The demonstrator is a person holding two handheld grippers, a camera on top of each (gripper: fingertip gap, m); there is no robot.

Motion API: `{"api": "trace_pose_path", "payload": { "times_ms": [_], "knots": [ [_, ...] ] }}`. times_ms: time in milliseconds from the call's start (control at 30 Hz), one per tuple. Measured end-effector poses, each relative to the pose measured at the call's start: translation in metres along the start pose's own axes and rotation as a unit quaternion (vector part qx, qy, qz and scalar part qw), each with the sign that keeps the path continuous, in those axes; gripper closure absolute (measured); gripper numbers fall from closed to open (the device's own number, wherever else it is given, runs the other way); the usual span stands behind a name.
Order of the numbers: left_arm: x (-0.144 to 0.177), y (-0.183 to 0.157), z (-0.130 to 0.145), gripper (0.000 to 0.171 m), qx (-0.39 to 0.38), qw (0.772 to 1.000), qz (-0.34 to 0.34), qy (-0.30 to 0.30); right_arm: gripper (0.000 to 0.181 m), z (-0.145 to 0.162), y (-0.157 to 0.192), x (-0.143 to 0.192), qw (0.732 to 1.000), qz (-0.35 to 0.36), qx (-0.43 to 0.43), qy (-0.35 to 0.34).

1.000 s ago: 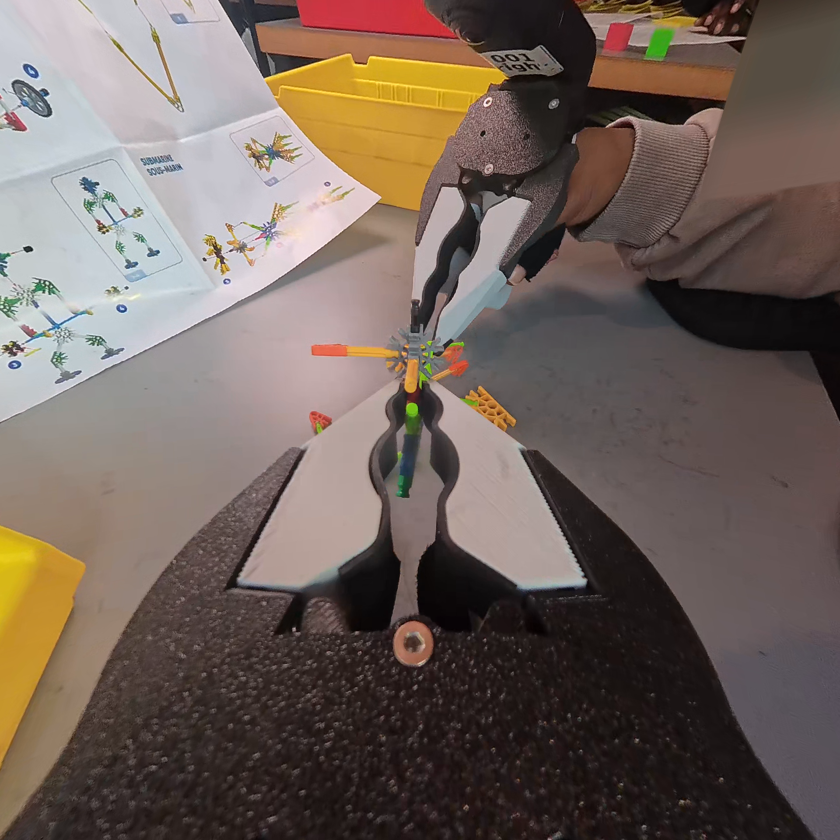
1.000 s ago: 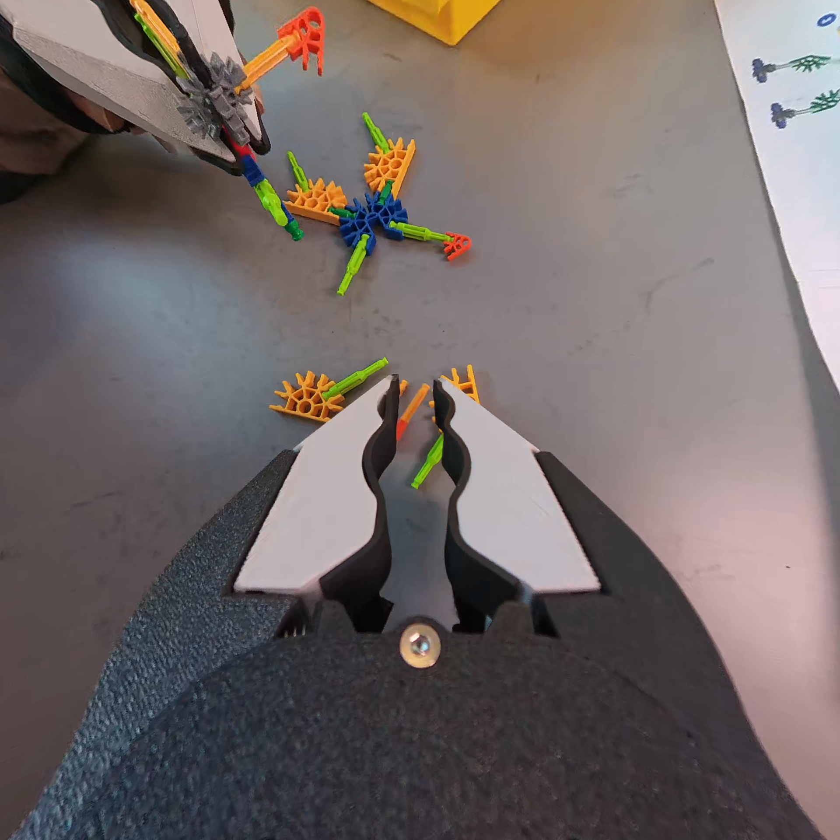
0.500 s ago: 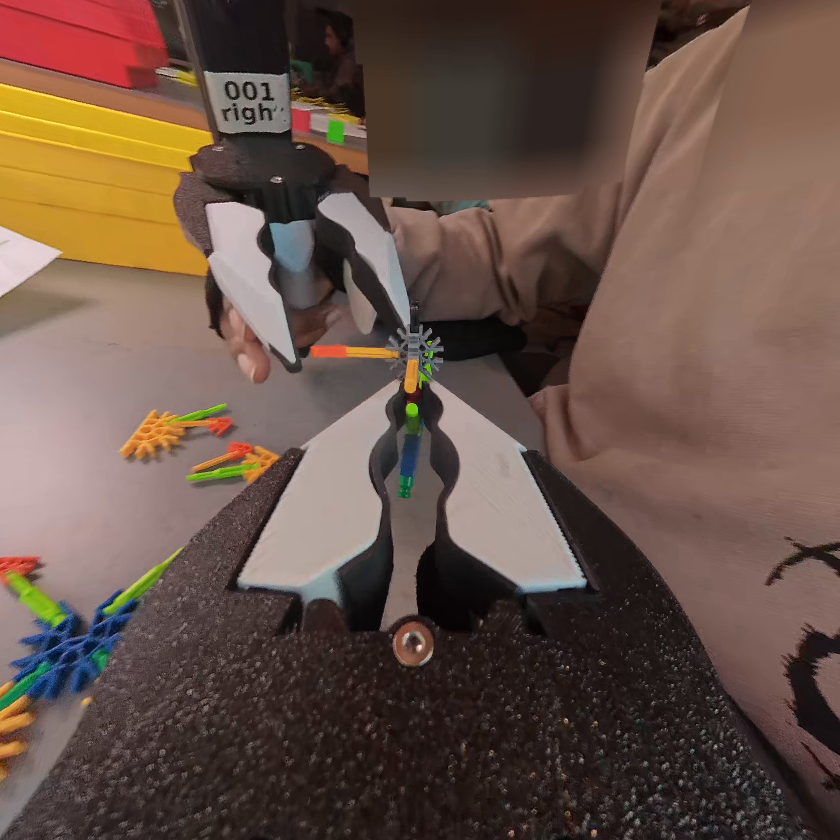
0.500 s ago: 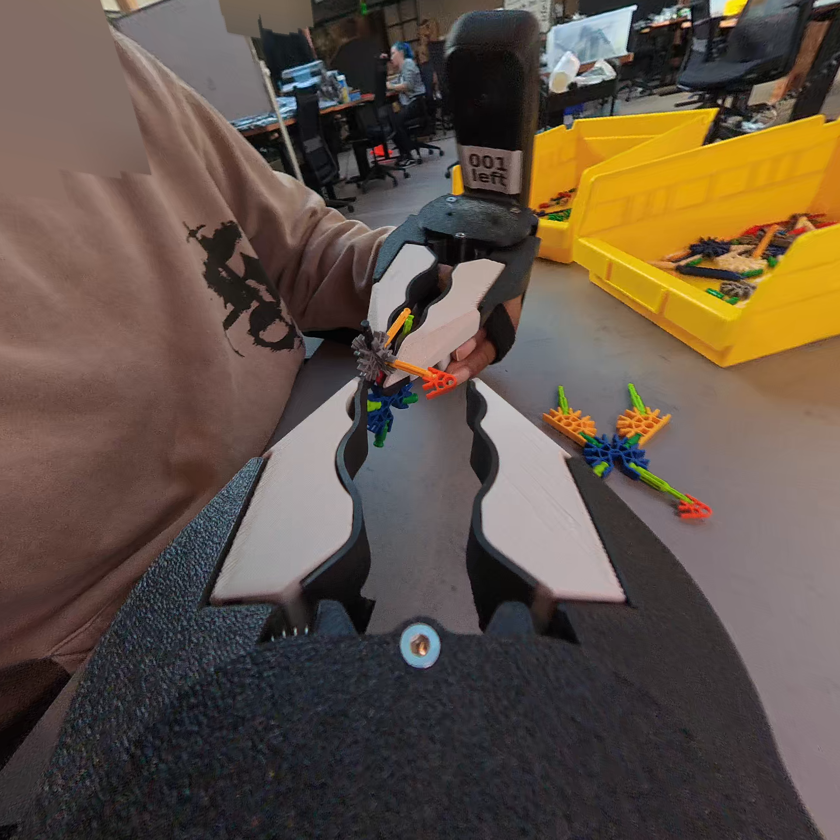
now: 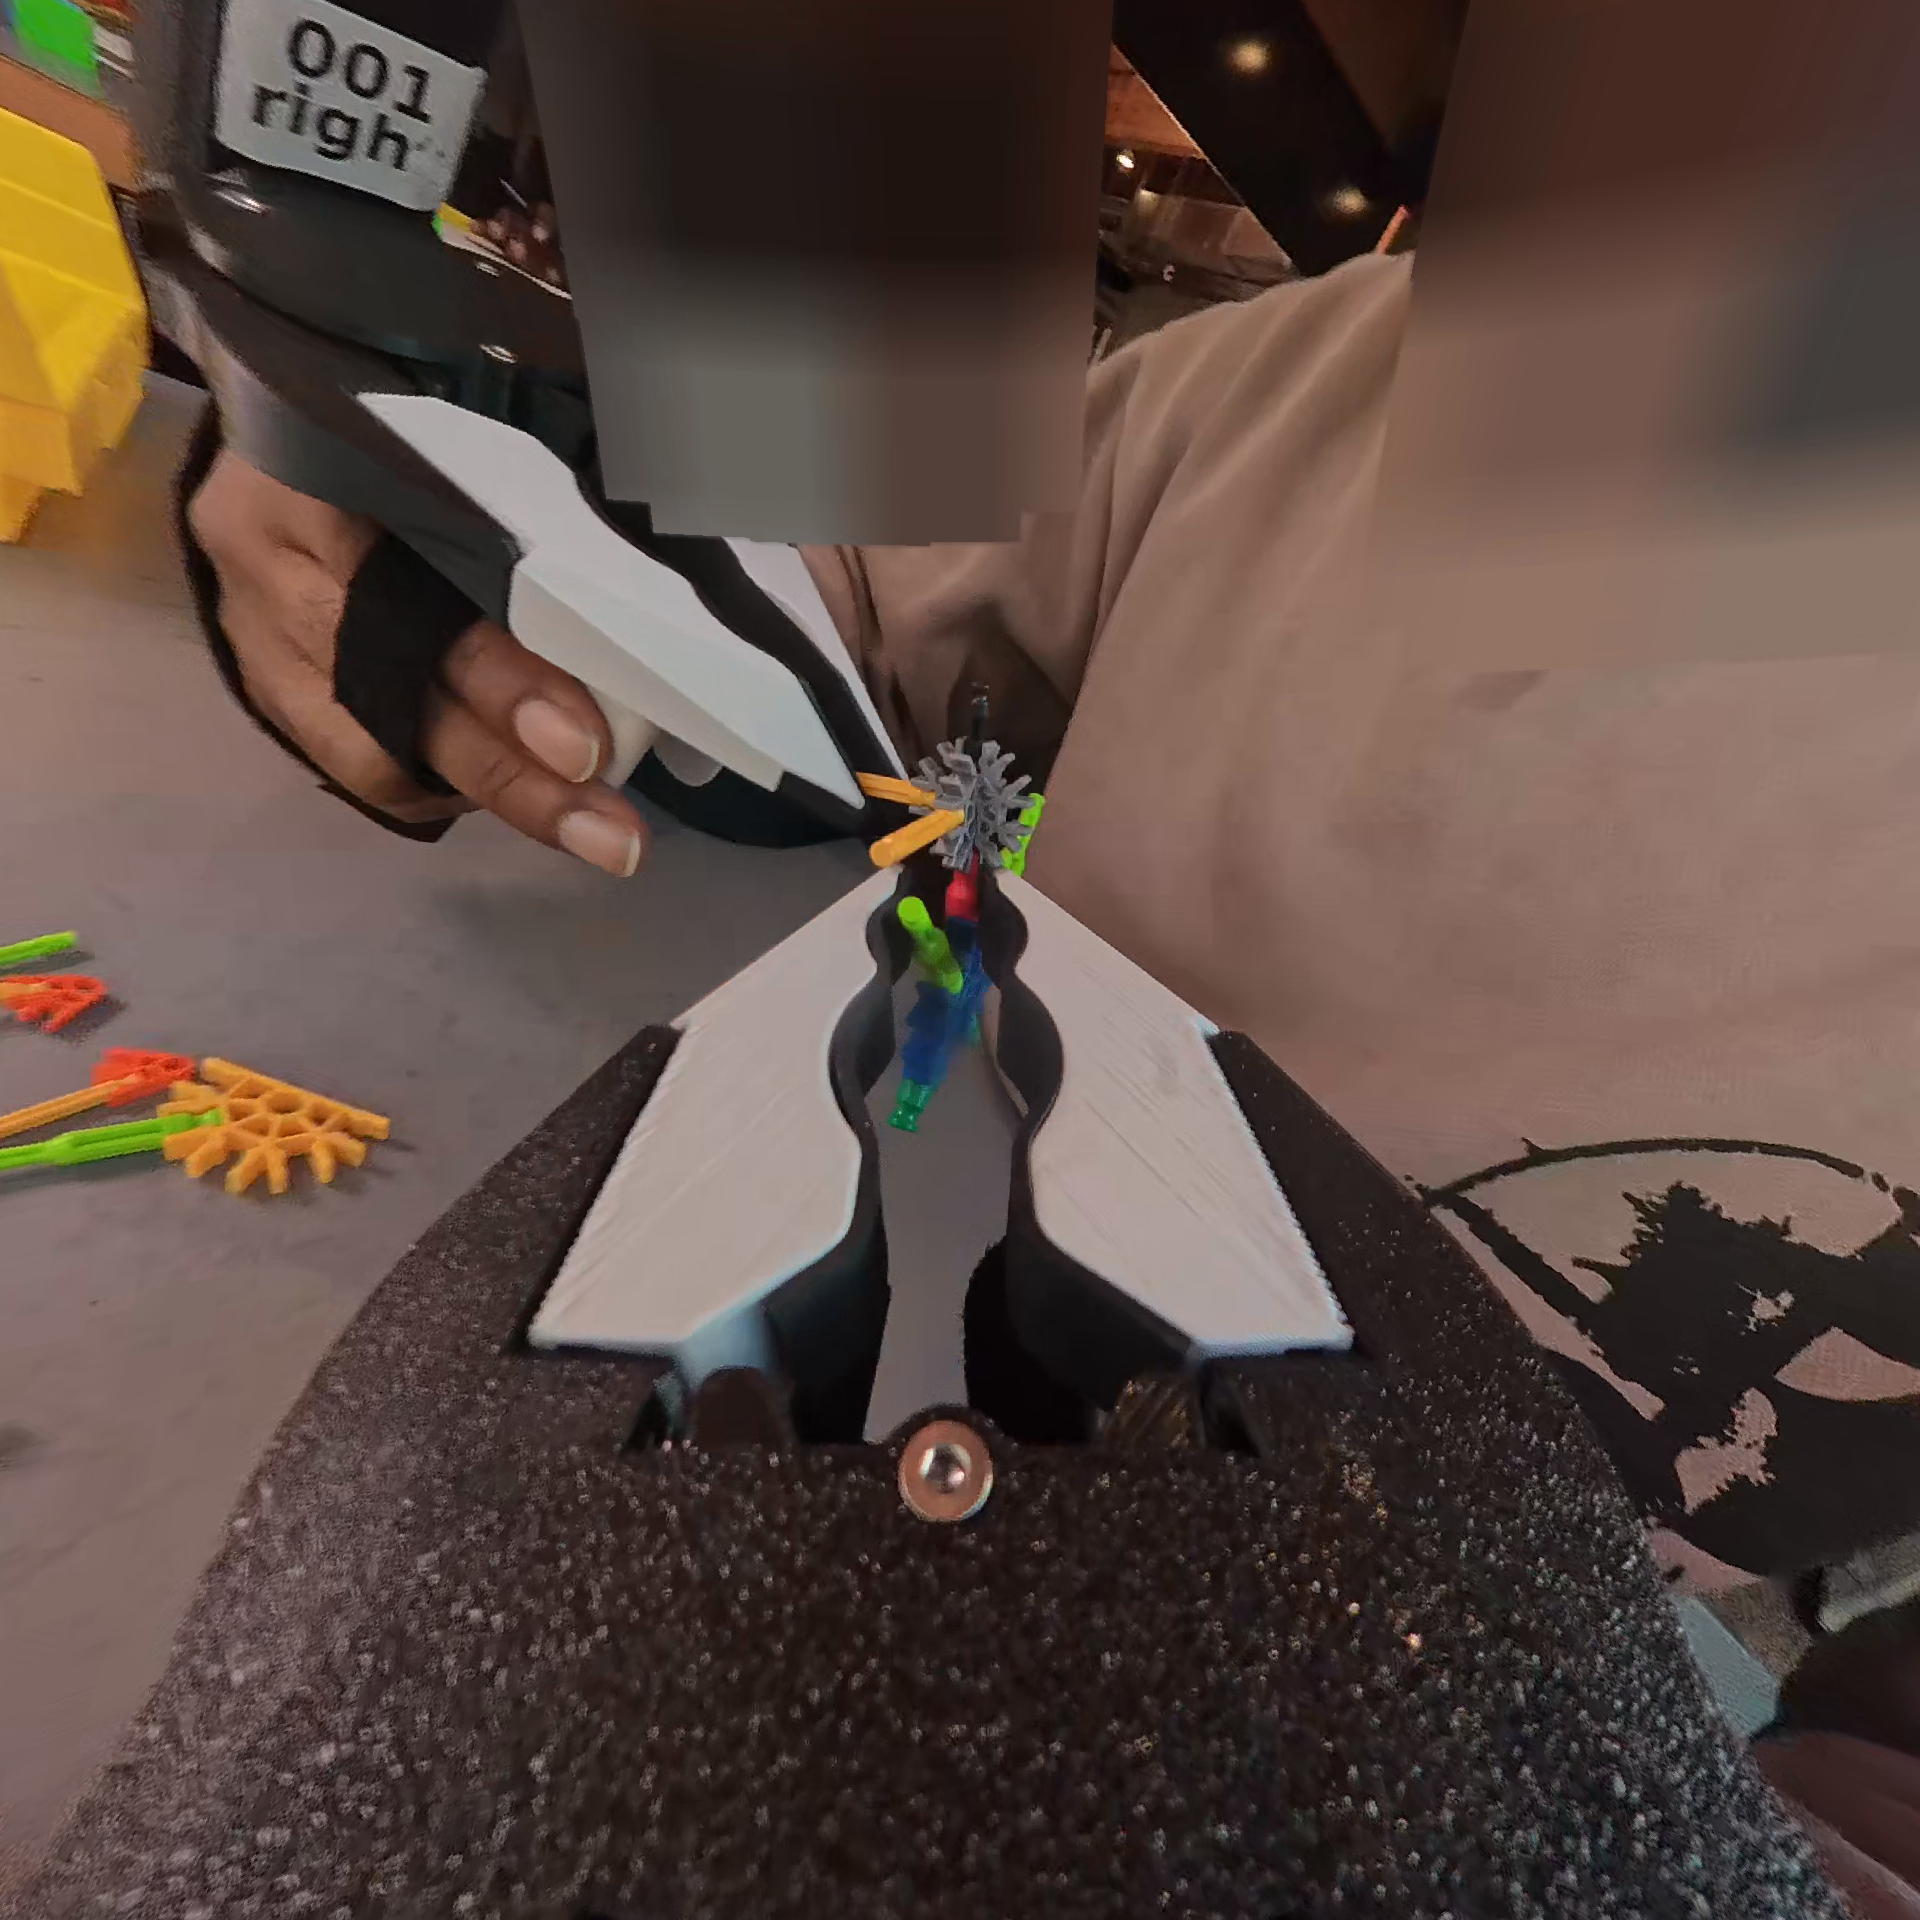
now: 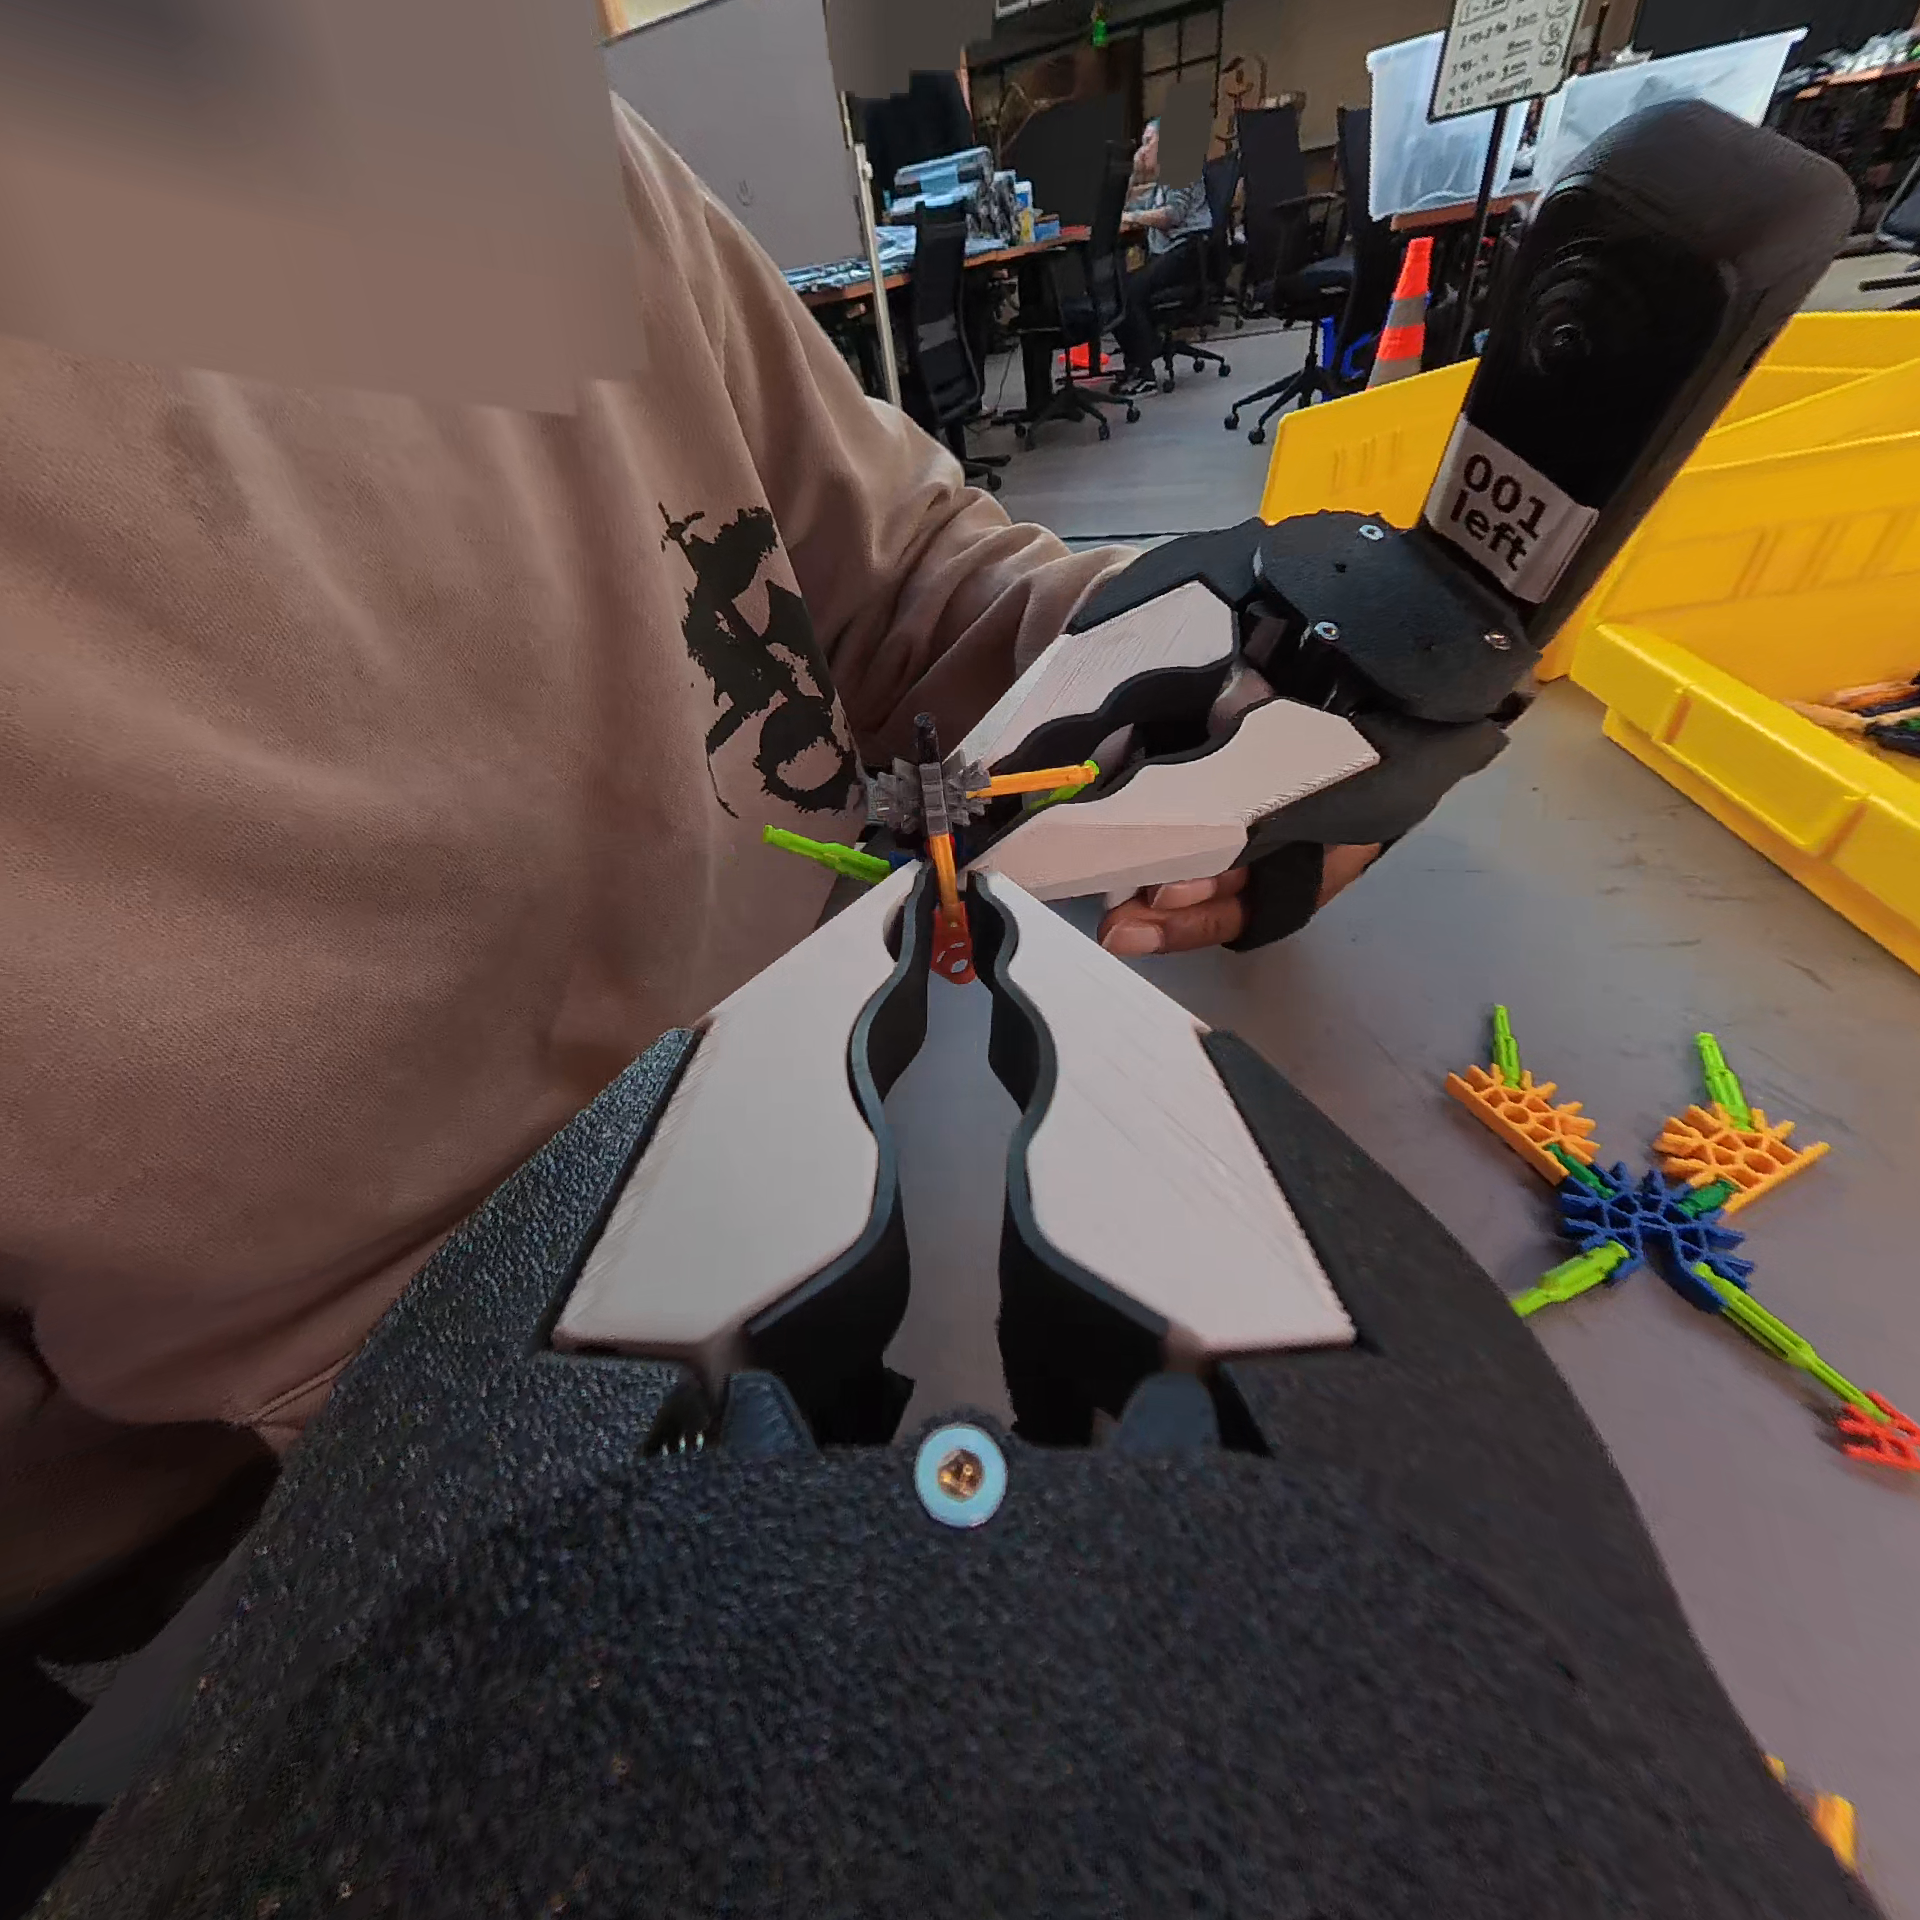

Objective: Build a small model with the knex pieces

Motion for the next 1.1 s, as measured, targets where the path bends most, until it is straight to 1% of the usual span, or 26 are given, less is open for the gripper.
{"api": "trace_pose_path", "payload": {
  "times_ms": [67, 100, 167, 233, 400, 500, 567, 633, 700, 833, 933, 967, 1000, 1033, 1100],
  "knots": [
    [0.014, 0.013, -0.004, 0.151, 0.013, 0.998, -0.062, -0.019, 0.178, 0.000, -0.011, 0.009, 0.999, 0.039, -0.013, -0.003],
    [0.022, 0.019, -0.006, 0.151, 0.018, 0.995, -0.097, -0.028, 0.178, 0.001, -0.017, 0.014, 0.998, 0.065, -0.020, -0.002],
    [0.039, 0.031, -0.007, 0.147, 0.023, 0.985, -0.167, -0.042, 0.178, 0.005, -0.033, 0.024, 0.992, 0.121, -0.045, 0.002],
    [0.054, 0.040, -0.009, 0.147, 0.023, 0.971, -0.232, -0.054, 0.178, 0.009, -0.046, 0.032, 0.984, 0.167, -0.059, 0.002],
    [0.071, 0.047, -0.015, 0.149, -0.010, 0.936, -0.347, -0.063, 0.178, 0.015, -0.066, 0.047, 0.964, 0.245, -0.103, -0.005],
    [0.068, 0.046, -0.017, 0.150, -0.036, 0.924, -0.377, -0.047, 0.178, 0.016, -0.070, 0.048, 0.959, 0.258, -0.117, -0.011],
    [0.061, 0.047, -0.015, 0.150, -0.039, 0.926, -0.375, -0.038, 0.178, 0.015, -0.069, 0.040, 0.961, 0.252, -0.113, -0.010],
    [0.055, 0.046, -0.015, 0.155, -0.037, 0.932, -0.358, -0.039, 0.178, 0.014, -0.066, 0.030, 0.964, 0.242, -0.107, 0.001],
    [0.055, 0.045, -0.014, 0.155, -0.027, 0.938, -0.342, -0.040, 0.178, 0.014, -0.063, 0.024, 0.967, 0.238, -0.095, 0.011],
    [0.052, 0.035, -0.018, 0.156, -0.009, 0.962, -0.264, -0.066, 0.178, 0.005, -0.052, 0.024, 0.979, 0.188, -0.076, -0.031],
    [0.049, 0.023, -0.023, 0.157, -0.006, 0.978, -0.181, -0.100, 0.179, -0.001, -0.041, 0.020, 0.987, 0.146, -0.056, -0.047],
    [0.049, 0.018, -0.024, 0.167, -0.004, 0.983, -0.148, -0.112, 0.179, -0.004, -0.038, 0.020, 0.988, 0.134, -0.054, -0.054],
    [0.048, 0.016, -0.024, 0.167, 0.003, 0.985, -0.128, -0.116, 0.180, -0.006, -0.036, 0.019, 0.989, 0.122, -0.054, -0.060],
    [0.048, 0.017, -0.024, 0.167, 0.006, 0.985, -0.125, -0.118, 0.180, -0.006, -0.035, 0.018, 0.990, 0.117, -0.054, -0.061],
    [0.048, 0.020, -0.023, 0.167, 0.002, 0.982, -0.153, -0.109, 0.180, -0.003, -0.037, 0.018, 0.989, 0.129, -0.053, -0.053]
  ]
}}
Point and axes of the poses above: each gripper's, where its closed fingertips meet, x back along the fingers, z out of its underside, y = z × x across the jaws, the point moved 5 cm from there along x, back along the fingers, and after that the axes turned 12 degrees about y, right-handed, at the moved point
